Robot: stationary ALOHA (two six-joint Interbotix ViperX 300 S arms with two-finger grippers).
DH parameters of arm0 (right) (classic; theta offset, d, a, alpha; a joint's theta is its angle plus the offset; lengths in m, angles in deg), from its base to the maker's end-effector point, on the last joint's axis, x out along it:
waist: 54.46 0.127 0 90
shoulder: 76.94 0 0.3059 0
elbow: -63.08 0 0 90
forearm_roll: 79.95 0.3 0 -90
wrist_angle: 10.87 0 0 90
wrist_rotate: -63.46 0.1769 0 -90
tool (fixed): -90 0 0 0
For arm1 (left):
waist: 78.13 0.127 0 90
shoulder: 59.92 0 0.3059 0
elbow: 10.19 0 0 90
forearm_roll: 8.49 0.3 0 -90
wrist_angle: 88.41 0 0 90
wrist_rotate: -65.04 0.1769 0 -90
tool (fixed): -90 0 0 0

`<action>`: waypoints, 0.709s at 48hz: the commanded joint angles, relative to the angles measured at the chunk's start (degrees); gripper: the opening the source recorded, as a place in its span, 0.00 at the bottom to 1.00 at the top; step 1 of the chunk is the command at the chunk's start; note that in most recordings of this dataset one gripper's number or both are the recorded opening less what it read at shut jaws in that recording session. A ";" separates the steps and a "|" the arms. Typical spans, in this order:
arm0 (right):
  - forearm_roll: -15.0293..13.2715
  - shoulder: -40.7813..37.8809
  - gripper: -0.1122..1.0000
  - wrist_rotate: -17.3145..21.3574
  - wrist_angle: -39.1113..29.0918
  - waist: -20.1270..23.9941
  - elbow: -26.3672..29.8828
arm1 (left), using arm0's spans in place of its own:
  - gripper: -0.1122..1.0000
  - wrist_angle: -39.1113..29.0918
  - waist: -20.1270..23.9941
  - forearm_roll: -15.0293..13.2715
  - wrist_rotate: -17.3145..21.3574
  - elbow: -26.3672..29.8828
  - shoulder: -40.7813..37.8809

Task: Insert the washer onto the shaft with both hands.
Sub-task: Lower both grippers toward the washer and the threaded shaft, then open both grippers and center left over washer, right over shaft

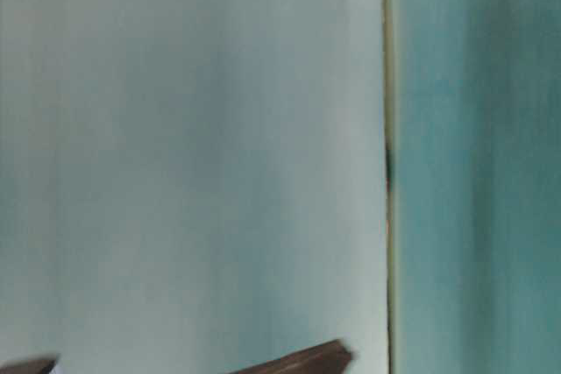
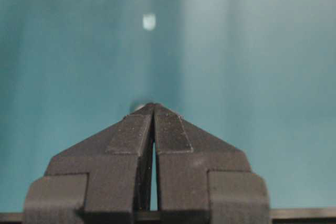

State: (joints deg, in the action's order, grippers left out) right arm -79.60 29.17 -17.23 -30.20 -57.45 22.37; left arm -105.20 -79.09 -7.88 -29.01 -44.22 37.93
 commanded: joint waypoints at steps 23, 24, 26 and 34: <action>-0.18 -13.45 0.01 -3.87 -10.46 2.11 6.86 | 0.12 -2.29 0.18 0.26 -0.09 5.36 -11.34; -0.18 -13.80 0.01 -3.96 -10.55 2.37 7.03 | 0.12 -2.37 0.18 0.26 -0.09 5.45 -11.60; -0.18 -14.50 0.01 -4.04 -10.55 2.64 7.38 | 0.12 -2.64 0.26 0.35 -0.09 5.71 -12.04; -0.26 -16.52 0.01 -5.89 -10.81 3.34 8.44 | 0.12 -2.81 0.26 0.35 0.62 5.89 -12.66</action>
State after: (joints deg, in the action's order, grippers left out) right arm -79.78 13.17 -21.71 -41.10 -54.55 29.58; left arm -108.10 -78.92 -7.70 -28.39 -39.21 25.09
